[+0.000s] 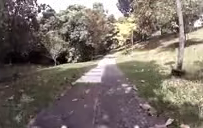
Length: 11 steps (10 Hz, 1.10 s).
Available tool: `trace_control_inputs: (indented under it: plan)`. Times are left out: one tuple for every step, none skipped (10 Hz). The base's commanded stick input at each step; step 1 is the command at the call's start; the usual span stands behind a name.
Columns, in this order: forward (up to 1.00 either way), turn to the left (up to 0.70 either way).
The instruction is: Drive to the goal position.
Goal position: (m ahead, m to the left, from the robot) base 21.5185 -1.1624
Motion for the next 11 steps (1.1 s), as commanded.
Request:
trace_control_inputs:
  plan:
    - [0.45,0.0]
    - [0.45,0.0]
    - [0.45,0.0]
    - [0.45,0.0]
    - [0.45,0.0]
    - [0.45,0.0]
    - [0.45,0.0]
    - [0.45,0.0]
    - [0.45,0.0]
    - [0.45,0.0]
    - [0.45,0.0]
